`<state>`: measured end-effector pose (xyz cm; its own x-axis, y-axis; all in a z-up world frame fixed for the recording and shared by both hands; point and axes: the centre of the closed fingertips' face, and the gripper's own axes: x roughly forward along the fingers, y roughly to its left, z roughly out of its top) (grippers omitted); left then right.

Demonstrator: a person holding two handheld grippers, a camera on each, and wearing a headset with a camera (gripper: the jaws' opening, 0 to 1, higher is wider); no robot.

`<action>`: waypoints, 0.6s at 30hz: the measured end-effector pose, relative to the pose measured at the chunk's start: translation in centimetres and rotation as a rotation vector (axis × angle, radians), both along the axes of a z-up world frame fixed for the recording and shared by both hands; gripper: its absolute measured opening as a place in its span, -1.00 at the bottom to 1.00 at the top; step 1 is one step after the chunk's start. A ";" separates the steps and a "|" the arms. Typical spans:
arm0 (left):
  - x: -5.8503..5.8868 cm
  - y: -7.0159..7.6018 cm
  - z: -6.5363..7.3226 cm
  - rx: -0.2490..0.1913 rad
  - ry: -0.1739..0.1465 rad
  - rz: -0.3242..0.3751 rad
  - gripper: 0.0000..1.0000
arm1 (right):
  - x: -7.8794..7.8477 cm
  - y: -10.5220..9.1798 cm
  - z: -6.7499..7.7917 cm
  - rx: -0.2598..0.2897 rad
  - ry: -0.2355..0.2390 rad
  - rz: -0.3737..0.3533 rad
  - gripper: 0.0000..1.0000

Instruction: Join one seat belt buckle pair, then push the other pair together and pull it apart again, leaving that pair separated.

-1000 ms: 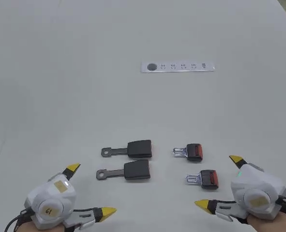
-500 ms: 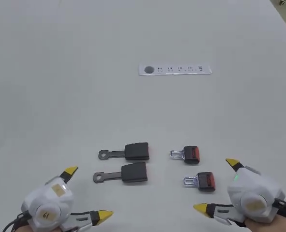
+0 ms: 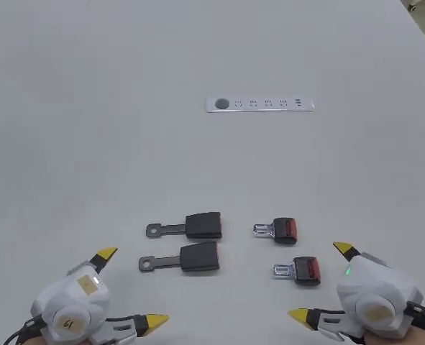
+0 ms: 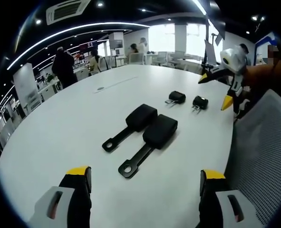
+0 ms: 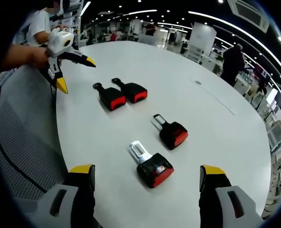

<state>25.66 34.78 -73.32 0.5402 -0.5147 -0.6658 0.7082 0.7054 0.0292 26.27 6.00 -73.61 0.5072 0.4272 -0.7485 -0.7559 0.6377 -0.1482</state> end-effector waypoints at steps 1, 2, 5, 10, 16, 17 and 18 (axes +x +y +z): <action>0.0 0.0 0.0 0.001 0.001 -0.002 0.92 | 0.0 -0.1 -0.1 -0.002 -0.001 0.000 0.84; 0.0 0.0 -0.1 0.002 0.001 -0.003 0.92 | 0.0 -0.1 -0.1 -0.002 -0.001 -0.001 0.84; -0.1 -0.1 0.0 0.002 0.001 -0.005 0.91 | 0.0 -0.2 0.0 -0.003 0.000 -0.003 0.82; -0.1 -0.1 0.1 0.000 0.006 -0.004 0.89 | -0.3 0.1 -0.3 -0.013 0.001 0.010 0.78; -0.2 0.0 0.0 0.007 0.010 -0.010 0.86 | -0.5 0.5 -0.6 -0.021 0.011 0.028 0.73; -0.2 0.0 -0.1 0.010 0.011 -0.013 0.84 | -0.5 0.5 -0.7 -0.021 0.011 0.028 0.72; -0.3 -0.1 -0.1 0.014 0.012 -0.022 0.82 | -0.5 0.6 -0.8 -0.020 0.012 0.029 0.72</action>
<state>25.37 34.64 -73.46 0.5211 -0.5171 -0.6790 0.7237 0.6894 0.0303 25.80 6.64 -74.40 0.4857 0.4263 -0.7631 -0.7759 0.6123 -0.1519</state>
